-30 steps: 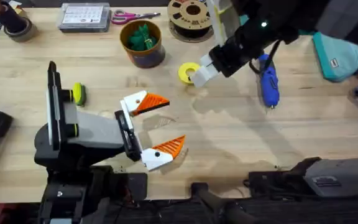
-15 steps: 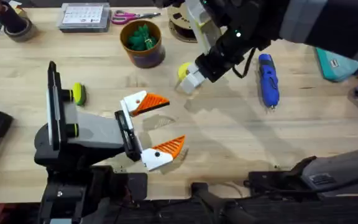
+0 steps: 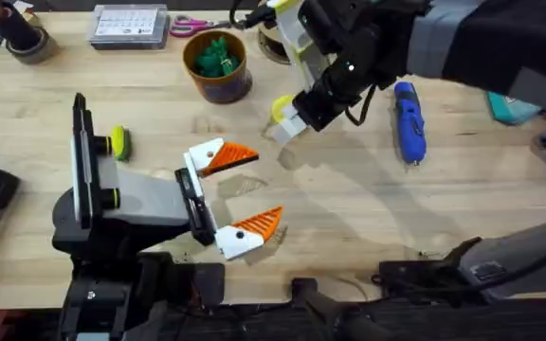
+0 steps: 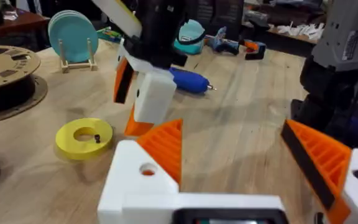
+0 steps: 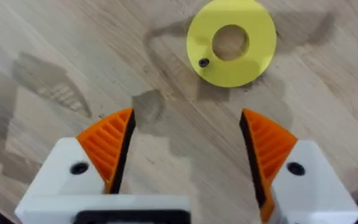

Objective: Pick up the gripper from the table and insert it into the empty holder that is missing its gripper. Then pick up a screw, insert it into the mounting hole, and use the screwdriver to tighten it. Finally, clean up the table by picking up the vegetable and placing it into the bucket.

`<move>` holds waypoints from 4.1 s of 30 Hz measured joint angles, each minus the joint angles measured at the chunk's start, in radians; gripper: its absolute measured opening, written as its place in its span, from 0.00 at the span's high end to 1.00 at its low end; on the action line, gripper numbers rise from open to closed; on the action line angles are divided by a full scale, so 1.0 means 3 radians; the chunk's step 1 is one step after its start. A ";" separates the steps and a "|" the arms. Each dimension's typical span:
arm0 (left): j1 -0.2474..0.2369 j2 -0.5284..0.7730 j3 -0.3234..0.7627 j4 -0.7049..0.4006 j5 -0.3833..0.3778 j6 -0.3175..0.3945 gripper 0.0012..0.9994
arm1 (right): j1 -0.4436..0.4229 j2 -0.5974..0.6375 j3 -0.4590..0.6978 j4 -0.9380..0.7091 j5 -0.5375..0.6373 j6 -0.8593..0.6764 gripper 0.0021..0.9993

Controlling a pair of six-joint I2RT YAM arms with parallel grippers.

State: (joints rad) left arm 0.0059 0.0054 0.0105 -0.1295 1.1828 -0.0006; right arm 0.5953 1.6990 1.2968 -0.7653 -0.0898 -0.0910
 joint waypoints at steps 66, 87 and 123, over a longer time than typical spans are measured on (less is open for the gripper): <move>0.0000 -0.0001 0.0000 0.0000 0.0000 0.0000 0.01 | 0.0043 0.0490 -0.0144 0.0877 0.0298 0.0069 0.23; 0.0000 -0.0001 0.0000 0.0000 0.0000 0.0000 0.01 | 0.0065 0.0489 -0.0144 0.0935 0.0299 0.0114 0.53; 0.0000 0.0000 0.0000 0.0000 0.0000 0.0000 0.01 | 0.0066 0.0490 -0.0144 0.0967 0.0298 0.0127 1.00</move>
State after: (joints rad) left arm 0.0059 0.0055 0.0105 -0.1295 1.1828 -0.0006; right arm 0.6151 1.8462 1.2537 -0.4751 -0.0006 -0.0528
